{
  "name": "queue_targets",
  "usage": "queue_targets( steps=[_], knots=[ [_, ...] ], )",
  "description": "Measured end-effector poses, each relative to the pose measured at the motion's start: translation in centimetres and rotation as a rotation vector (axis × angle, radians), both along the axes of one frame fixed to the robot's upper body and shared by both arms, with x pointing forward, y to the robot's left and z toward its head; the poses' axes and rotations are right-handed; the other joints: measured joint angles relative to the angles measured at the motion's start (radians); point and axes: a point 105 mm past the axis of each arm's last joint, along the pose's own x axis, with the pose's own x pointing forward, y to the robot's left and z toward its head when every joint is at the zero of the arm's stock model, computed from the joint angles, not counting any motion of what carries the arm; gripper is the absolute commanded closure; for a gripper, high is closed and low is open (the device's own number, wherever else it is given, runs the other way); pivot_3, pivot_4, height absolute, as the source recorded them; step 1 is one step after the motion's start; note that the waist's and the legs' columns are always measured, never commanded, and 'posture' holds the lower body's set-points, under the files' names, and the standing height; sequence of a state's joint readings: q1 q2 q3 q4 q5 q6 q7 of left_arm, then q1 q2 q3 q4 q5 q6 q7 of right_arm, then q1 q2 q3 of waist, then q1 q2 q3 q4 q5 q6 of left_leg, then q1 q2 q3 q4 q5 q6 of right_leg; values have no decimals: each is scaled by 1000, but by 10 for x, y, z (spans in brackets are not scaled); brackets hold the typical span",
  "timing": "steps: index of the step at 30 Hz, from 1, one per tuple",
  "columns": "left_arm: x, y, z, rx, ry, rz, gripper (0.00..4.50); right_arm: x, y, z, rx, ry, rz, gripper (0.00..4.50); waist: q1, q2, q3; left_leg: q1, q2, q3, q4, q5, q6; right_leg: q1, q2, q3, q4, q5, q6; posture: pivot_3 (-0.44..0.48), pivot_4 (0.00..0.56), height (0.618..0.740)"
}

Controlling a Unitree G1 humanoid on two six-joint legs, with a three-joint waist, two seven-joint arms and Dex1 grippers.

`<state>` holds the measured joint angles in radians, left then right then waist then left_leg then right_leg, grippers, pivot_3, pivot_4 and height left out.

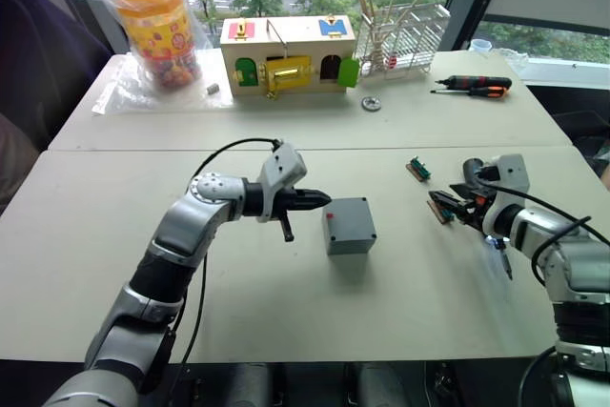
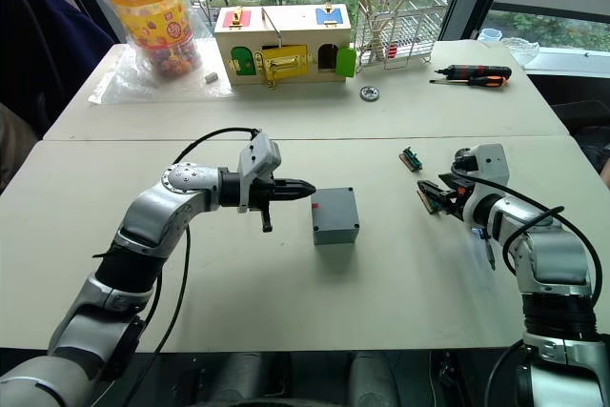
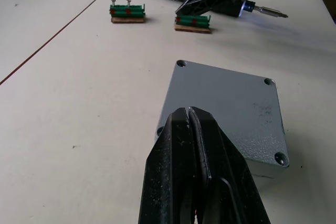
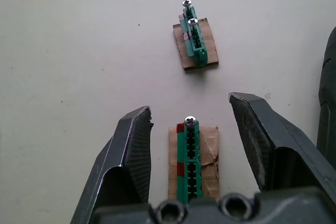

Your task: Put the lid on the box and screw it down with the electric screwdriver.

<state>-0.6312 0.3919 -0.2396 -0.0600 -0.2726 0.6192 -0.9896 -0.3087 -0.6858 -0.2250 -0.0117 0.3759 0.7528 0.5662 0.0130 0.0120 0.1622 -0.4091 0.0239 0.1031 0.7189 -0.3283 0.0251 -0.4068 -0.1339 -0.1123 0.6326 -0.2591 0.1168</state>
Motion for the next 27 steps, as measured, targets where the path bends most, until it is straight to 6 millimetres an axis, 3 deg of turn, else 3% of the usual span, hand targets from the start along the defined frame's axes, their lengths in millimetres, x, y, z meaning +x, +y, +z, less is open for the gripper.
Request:
queue_targets(
  steps=[2,5,6,22,27],
  knots=[
    [0,-1,-1,2,1,-3,4500,0,1,-1,1,4,4,2798,0,0,0,0,0,0,0,0,0,0,0,0,0,0,0,0,150,708],
    [0,0,-1,3,0,-2,4500,0,2,-2,-1,7,8,4273,0,0,0,0,0,0,0,0,0,0,0,0,0,0,0,0,150,708],
    [0,0,-1,3,0,-2,4500,0,3,-2,-1,8,9,4400,0,0,0,0,0,0,0,0,0,0,0,0,0,0,0,0,150,708],
    [1,0,0,-1,-11,3,4500,0,2,-1,4,14,-6,4400,0,0,0,0,0,0,0,0,0,0,0,0,0,0,0,0,150,708],
    [2,0,-1,0,-4,8,4500,3,1,17,16,-37,-14,4400,0,0,0,0,0,0,0,0,0,0,0,0,0,0,0,0,150,708]
  ],
)
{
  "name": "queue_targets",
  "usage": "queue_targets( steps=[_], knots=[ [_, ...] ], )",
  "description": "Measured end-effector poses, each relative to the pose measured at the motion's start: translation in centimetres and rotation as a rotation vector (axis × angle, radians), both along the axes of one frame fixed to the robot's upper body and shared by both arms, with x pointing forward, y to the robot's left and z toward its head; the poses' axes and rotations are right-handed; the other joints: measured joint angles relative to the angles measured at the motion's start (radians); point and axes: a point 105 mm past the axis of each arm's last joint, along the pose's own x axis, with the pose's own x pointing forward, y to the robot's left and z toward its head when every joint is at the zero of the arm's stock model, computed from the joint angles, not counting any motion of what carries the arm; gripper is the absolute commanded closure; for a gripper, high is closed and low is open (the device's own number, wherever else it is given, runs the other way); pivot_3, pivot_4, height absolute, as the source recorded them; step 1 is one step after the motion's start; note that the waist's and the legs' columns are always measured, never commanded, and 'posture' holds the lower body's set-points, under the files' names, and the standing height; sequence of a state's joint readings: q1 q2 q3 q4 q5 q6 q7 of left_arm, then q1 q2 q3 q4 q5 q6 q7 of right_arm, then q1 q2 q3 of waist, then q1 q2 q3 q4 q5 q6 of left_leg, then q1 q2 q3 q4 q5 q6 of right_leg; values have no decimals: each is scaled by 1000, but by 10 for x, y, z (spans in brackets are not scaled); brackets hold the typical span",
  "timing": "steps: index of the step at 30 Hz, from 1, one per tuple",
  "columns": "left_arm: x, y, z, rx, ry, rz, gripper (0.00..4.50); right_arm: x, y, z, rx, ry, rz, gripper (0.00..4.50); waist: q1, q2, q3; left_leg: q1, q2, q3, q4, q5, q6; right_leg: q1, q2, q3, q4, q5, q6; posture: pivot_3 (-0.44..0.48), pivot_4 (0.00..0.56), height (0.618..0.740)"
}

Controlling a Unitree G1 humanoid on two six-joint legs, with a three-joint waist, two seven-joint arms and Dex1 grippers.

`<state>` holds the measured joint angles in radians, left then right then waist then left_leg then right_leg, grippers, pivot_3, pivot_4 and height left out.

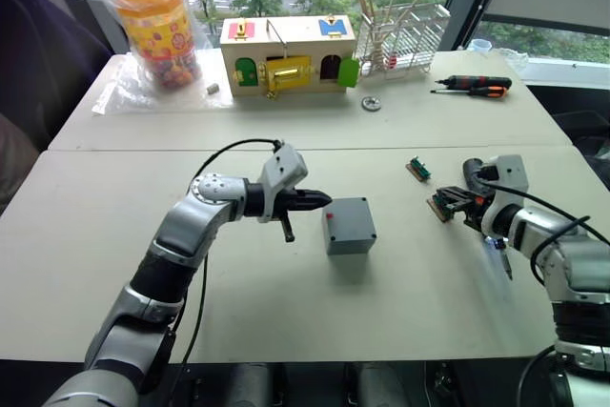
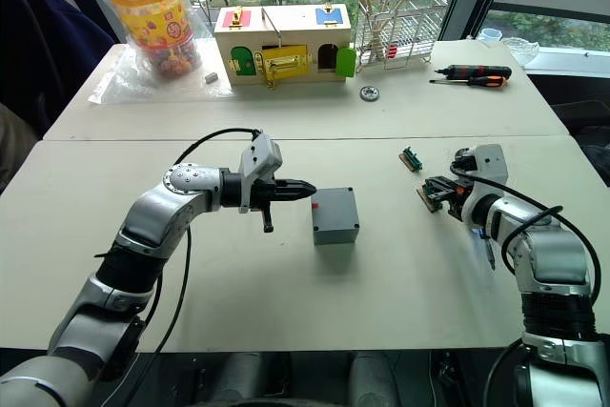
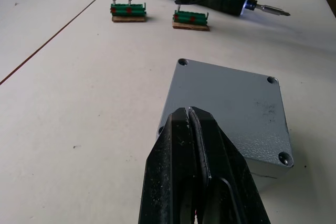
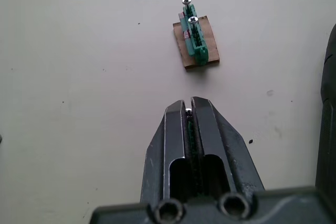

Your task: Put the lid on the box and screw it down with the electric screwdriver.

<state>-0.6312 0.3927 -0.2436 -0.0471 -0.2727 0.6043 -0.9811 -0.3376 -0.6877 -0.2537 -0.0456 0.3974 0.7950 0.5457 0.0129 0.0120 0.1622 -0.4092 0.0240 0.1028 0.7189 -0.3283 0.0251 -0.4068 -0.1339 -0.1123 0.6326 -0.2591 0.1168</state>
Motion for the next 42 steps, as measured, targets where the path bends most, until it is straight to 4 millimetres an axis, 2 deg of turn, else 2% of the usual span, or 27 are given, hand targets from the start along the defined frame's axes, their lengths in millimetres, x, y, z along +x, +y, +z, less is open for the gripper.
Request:
queue_targets(
  steps=[5,8,10,13,18,21,32,37,42],
  knots=[
    [0,0,-1,0,2,1,4500,3,3,8,2,-19,9,4400,0,0,0,0,0,0,0,0,0,0,0,0,0,0,0,0,150,708],
    [0,1,-1,4,2,0,4500,3,12,19,23,-40,48,4400,-1,0,0,0,0,0,0,0,0,0,0,0,0,0,0,0,150,708],
    [-1,5,0,19,1,-7,4500,0,26,34,61,-71,116,4400,-1,0,0,0,0,-1,-1,0,0,-1,0,0,0,0,0,0,150,708],
    [-8,14,-1,47,13,-33,4500,-15,60,51,111,-93,295,4400,-1,0,0,0,1,-2,-1,0,0,-1,0,0,0,0,0,0,150,708],
    [-20,22,-4,65,53,-68,4500,-29,99,47,151,-53,452,4400,1,0,0,0,0,-3,0,0,0,0,0,0,0,0,0,0,150,708],
    [-24,20,-1,62,47,-86,4500,-32,112,39,159,-21,499,4400,1,0,0,0,0,-3,0,0,0,0,0,0,0,0,0,0,150,708],
    [-24,22,-5,58,67,-53,4500,-33,122,27,163,11,529,4400,0,0,0,0,0,-3,0,0,0,0,0,0,0,0,0,0,150,708],
    [-24,22,-5,54,68,-52,4500,-30,117,16,148,31,501,4400,0,0,0,0,0,-3,0,0,0,0,0,0,0,0,0,0,150,708],
    [-23,21,-4,46,67,-48,4500,-28,114,14,138,26,489,4400,0,0,0,0,0,-3,0,0,0,0,0,0,0,0,0,0,150,708]
  ],
)
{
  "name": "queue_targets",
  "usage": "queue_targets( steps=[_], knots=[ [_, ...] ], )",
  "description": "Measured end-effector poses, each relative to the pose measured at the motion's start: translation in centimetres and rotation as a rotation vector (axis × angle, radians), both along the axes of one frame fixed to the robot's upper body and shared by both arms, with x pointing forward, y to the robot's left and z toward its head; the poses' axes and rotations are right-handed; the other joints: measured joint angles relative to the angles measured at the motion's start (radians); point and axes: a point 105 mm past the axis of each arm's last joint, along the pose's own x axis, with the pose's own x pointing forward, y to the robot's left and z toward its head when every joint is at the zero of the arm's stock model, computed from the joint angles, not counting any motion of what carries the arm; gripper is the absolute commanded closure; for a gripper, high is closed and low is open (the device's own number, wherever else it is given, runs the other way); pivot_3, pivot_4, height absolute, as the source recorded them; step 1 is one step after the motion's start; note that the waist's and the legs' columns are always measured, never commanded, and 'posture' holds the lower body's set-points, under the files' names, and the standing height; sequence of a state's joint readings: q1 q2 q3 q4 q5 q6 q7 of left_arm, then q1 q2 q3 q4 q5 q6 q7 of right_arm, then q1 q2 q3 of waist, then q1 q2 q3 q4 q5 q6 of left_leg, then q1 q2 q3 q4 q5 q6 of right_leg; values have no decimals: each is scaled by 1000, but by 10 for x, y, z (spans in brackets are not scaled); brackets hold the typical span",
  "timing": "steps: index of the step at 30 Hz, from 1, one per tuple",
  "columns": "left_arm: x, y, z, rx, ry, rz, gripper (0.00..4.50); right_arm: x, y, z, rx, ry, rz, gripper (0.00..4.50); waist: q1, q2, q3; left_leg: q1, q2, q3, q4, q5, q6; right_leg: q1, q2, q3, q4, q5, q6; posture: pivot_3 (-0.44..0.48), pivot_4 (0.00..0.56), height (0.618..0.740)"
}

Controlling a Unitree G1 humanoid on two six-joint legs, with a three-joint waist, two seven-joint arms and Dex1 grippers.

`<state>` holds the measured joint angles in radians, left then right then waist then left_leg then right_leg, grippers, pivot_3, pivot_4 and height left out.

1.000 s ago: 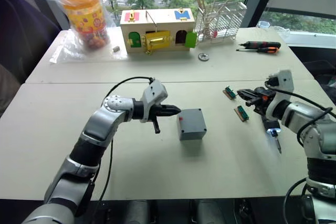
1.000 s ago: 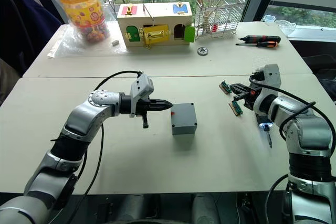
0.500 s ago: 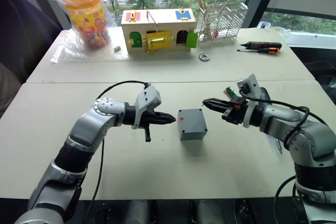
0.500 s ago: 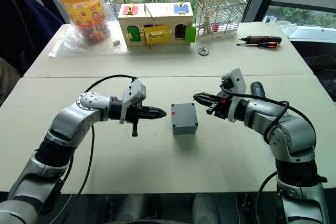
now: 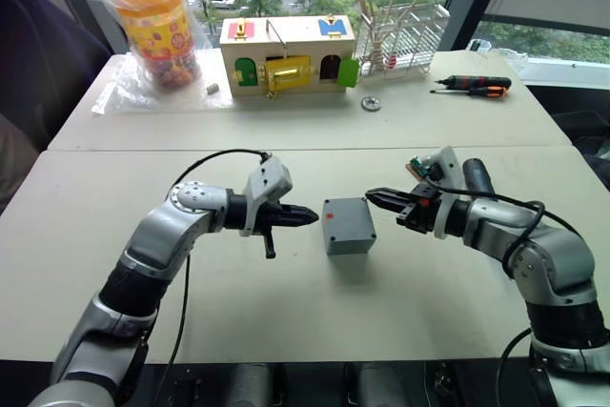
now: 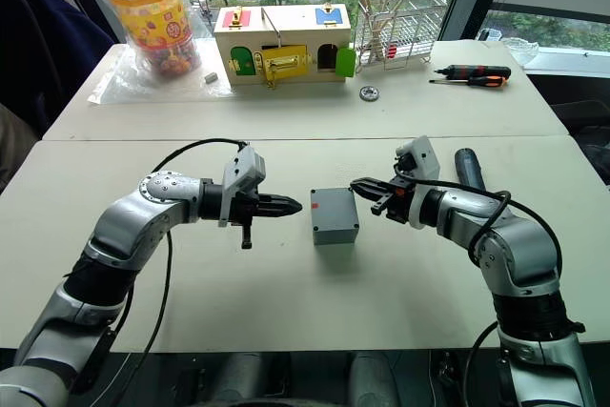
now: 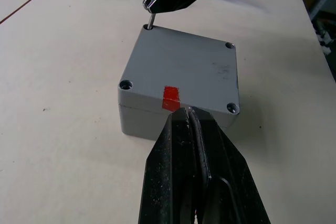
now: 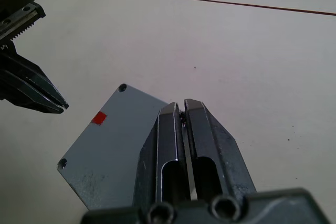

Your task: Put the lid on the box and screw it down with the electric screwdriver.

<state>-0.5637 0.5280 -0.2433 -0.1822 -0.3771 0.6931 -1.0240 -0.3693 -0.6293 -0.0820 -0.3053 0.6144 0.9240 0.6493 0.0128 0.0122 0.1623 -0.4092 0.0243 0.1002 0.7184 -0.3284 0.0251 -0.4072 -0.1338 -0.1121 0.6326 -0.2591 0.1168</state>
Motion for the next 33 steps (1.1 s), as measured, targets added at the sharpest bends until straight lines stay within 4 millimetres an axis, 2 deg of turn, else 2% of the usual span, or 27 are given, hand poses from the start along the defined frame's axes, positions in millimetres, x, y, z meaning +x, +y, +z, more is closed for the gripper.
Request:
queue_targets(
  steps=[21,25,26,28,31,33],
  knots=[
    [1,-3,1,-13,-4,14,4500,6,9,-6,-25,17,38,4400,0,0,0,0,0,0,0,0,0,0,0,0,0,0,0,0,150,708],
    [1,-4,1,-16,-4,13,4500,5,11,-7,-27,22,55,2573,0,0,0,0,0,0,0,0,0,0,0,0,0,0,0,0,150,708],
    [1,-4,1,-16,-4,13,4500,5,11,-7,-28,23,58,1962,0,0,0,0,0,0,0,0,0,0,0,0,0,0,0,0,150,708],
    [1,-4,1,-16,-4,13,4500,5,10,-7,-34,22,56,1034,0,0,0,0,0,0,0,0,0,0,0,0,0,0,0,0,150,708],
    [1,-4,1,-19,-4,13,4500,6,5,-4,-47,19,43,1034,1,0,0,0,0,0,0,0,0,0,0,0,0,0,0,0,150,708],
    [1,-6,2,-29,-4,9,4500,8,-5,8,-45,6,20,1034,1,0,0,0,0,0,0,0,0,0,0,0,0,0,0,0,150,708]
  ],
)
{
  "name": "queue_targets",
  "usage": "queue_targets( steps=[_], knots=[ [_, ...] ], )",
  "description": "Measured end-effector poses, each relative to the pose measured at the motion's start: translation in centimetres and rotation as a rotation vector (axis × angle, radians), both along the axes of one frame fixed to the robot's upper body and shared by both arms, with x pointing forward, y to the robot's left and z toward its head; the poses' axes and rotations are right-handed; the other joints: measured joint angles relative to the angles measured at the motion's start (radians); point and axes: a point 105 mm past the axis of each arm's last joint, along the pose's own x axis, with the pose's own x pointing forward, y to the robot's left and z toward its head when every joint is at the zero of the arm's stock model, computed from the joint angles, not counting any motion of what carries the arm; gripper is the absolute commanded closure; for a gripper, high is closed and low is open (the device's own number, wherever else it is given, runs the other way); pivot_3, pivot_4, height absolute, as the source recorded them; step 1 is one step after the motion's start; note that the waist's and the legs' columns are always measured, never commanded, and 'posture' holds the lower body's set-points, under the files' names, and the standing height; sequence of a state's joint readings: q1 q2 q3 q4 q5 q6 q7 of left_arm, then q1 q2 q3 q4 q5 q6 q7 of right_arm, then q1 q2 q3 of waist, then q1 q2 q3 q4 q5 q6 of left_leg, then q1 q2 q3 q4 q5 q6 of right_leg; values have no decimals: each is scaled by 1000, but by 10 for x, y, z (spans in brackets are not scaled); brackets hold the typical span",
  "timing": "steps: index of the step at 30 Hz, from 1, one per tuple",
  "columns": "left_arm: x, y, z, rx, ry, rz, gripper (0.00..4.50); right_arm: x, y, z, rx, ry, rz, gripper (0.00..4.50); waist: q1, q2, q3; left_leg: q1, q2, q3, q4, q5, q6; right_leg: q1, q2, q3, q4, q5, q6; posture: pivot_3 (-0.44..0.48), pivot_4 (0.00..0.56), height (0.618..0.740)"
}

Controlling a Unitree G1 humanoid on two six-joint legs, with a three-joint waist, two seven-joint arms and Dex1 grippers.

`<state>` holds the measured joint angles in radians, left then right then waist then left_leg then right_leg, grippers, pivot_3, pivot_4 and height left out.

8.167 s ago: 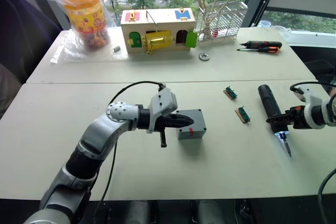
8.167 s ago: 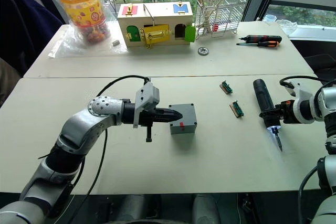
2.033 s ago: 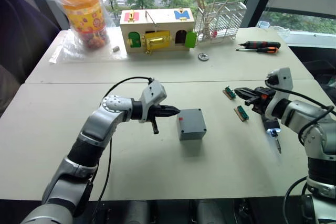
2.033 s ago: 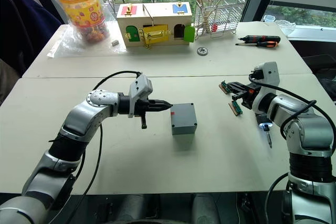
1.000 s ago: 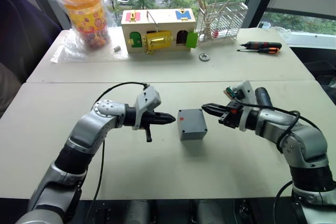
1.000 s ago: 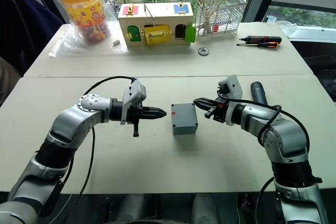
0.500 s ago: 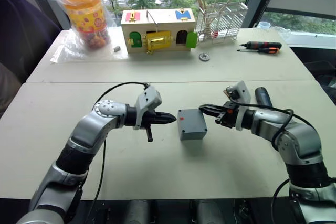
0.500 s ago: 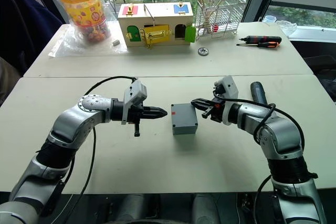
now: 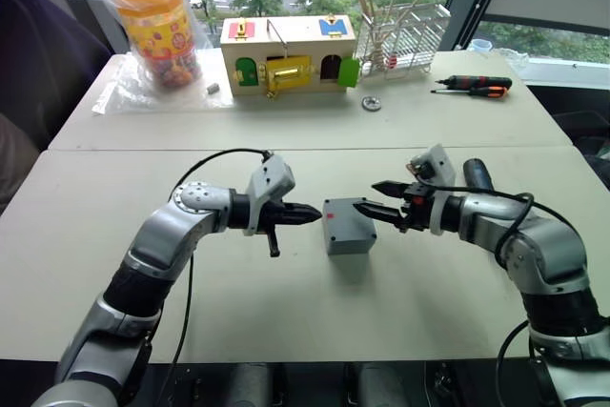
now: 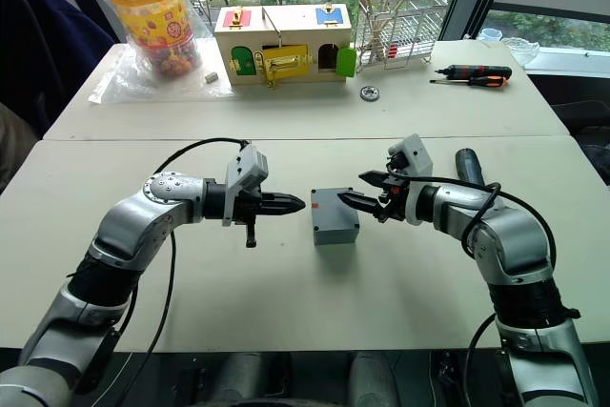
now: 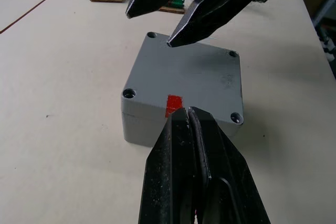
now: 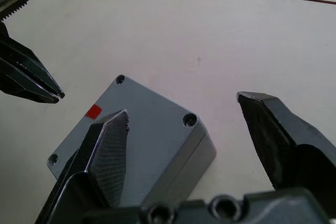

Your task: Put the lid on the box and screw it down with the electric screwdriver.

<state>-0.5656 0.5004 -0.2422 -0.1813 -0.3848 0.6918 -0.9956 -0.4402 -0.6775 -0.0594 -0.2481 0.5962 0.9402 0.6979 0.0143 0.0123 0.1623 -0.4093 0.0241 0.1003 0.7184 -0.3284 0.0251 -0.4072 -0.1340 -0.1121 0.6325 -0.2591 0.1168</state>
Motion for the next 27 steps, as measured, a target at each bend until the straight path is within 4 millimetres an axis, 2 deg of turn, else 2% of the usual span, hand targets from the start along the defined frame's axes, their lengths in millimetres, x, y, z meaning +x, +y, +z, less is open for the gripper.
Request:
queue_targets(
  steps=[3,5,7,8,11,13,15,19,24,27],
  knots=[
    [-1,-5,6,-23,-7,-19,4500,2,-31,30,-37,-33,-72,1034,1,0,0,0,0,0,0,0,0,0,0,0,0,0,0,0,150,708],
    [-1,-8,15,-28,-36,-36,4500,3,-57,47,-89,-31,-137,365,1,0,0,0,0,0,0,0,0,0,0,0,0,0,0,0,150,708],
    [-4,-14,21,-38,-63,-61,4500,-2,-82,56,-150,4,-176,52,0,0,0,0,0,0,-1,0,0,0,0,0,-1,0,0,0,150,708],
    [-6,-18,23,-43,-73,-77,4500,-4,-93,58,-173,29,-194,52,-1,0,0,0,0,0,-1,0,0,0,0,0,-1,0,0,0,150,708],
    [-17,-31,26,-48,-98,-143,4500,-4,-127,56,-274,115,-287,52,-3,0,0,0,0,1,-1,0,0,0,0,1,-1,0,0,0,150,708],
    [-26,-39,27,-47,-116,-191,4500,-7,-155,44,-354,206,-353,52,-4,0,0,1,0,1,-1,0,0,0,0,1,-1,0,0,0,150,708],
    [-32,-45,27,-43,-127,-221,4500,-9,-173,29,-374,303,-395,52,-4,0,0,1,0,2,-1,0,0,-1,0,2,-1,0,0,0,150,708],
    [-41,-52,23,-34,-136,-256,4500,-16,-184,6,-354,479,-383,52,-3,1,0,1,0,2,-1,0,0,-1,0,2,-1,0,0,0,150,708],
    [-39,-53,17,-33,-137,-222,4500,-9,-185,-2,-365,546,-363,52,-3,1,0,1,0,2,0,0,0,-1,0,2,-1,0,0,0,150,708],
    [-40,-54,13,-35,-128,-209,4500,-2,-178,-12,-334,595,-344,52,-2,1,0,0,0,2,0,0,0,-1,0,2,-1,0,0,0,150,708]
  ],
)
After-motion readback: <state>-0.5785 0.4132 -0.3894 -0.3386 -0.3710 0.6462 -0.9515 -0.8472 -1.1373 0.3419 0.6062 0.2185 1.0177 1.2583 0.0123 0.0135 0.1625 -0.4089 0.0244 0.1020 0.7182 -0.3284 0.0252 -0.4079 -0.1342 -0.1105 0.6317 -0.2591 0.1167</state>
